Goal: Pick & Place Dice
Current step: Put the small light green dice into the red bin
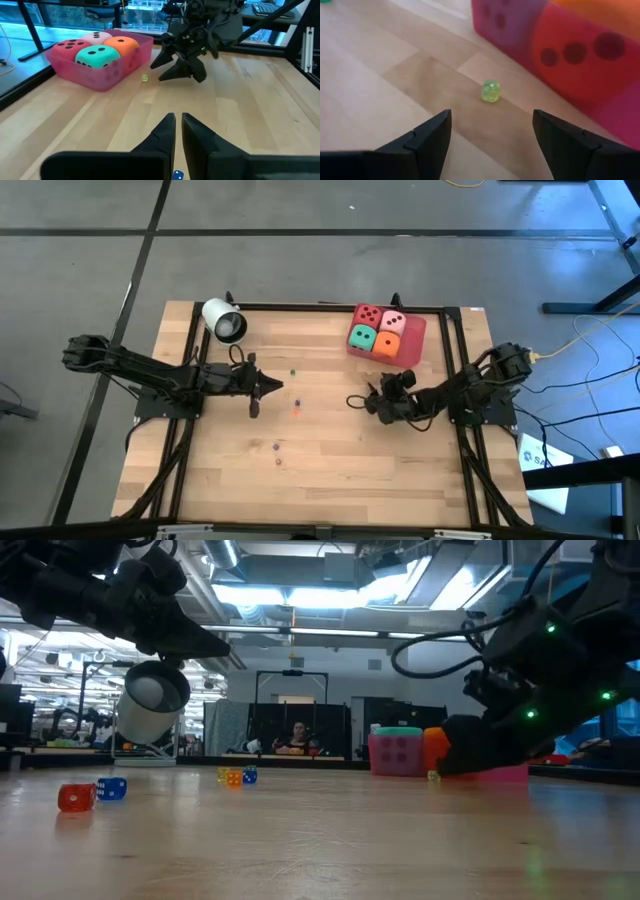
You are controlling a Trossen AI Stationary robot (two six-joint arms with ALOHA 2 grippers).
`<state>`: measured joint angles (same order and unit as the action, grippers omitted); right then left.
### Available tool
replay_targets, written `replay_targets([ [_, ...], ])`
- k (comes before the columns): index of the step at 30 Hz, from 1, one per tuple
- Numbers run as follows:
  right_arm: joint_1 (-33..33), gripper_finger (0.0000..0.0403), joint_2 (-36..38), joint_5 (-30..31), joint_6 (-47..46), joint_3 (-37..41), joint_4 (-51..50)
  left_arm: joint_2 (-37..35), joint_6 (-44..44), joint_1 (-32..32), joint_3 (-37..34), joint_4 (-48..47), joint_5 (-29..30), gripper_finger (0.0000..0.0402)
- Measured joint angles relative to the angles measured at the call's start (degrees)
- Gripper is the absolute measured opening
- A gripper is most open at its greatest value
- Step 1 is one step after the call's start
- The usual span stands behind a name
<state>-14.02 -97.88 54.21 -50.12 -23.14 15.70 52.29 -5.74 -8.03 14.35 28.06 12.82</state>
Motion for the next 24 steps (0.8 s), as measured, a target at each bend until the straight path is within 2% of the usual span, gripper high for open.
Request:
replay_targets([
  [11,3.5,0.0276,-5.4,-3.9,6.0,-0.1,12.7,0.0,-0.1,0.0,0.0,-0.6,-0.1,0.0022],
  [20,4.6,0.0275,-5.8,-3.9,7.3,-0.2,12.9,0.0,-0.9,0.0,0.0,-0.9,-0.1,0.0026],
  [24,5.5,0.0259,-5.8,-4.4,8.0,-0.2,12.9,0.0,-1.1,0.0,0.0,-0.9,-0.1,0.0024],
])
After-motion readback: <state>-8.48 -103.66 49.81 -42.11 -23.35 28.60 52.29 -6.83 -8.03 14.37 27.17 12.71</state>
